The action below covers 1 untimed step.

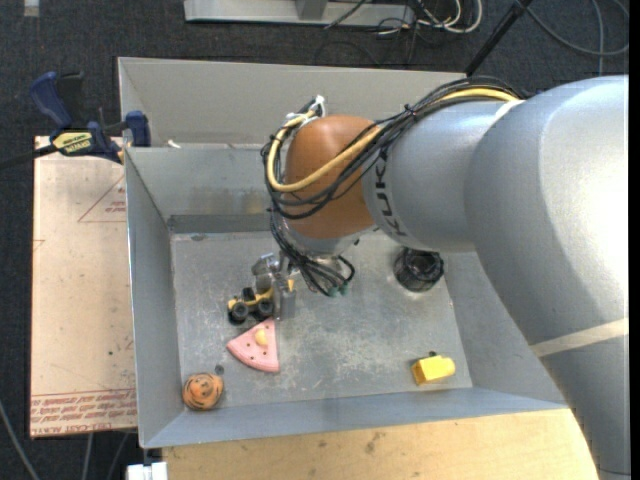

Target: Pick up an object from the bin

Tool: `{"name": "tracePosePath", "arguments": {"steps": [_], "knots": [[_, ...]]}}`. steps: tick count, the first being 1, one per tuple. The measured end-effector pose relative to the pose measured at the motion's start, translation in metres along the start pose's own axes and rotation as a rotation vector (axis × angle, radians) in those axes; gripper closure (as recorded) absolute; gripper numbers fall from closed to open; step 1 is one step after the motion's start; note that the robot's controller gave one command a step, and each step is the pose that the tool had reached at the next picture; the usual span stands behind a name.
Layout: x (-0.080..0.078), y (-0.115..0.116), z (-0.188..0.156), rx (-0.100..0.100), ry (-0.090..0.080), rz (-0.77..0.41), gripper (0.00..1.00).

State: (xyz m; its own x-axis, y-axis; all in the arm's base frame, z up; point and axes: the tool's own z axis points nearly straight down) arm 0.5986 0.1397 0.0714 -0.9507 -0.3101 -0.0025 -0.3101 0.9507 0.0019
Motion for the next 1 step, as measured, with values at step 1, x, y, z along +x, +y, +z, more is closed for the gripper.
{"name": "tracePosePath", "arguments": {"steps": [1], "knots": [[0.0000, -0.0001, 0.0000, 0.000, 0.000, 0.000, 1.00]]}}
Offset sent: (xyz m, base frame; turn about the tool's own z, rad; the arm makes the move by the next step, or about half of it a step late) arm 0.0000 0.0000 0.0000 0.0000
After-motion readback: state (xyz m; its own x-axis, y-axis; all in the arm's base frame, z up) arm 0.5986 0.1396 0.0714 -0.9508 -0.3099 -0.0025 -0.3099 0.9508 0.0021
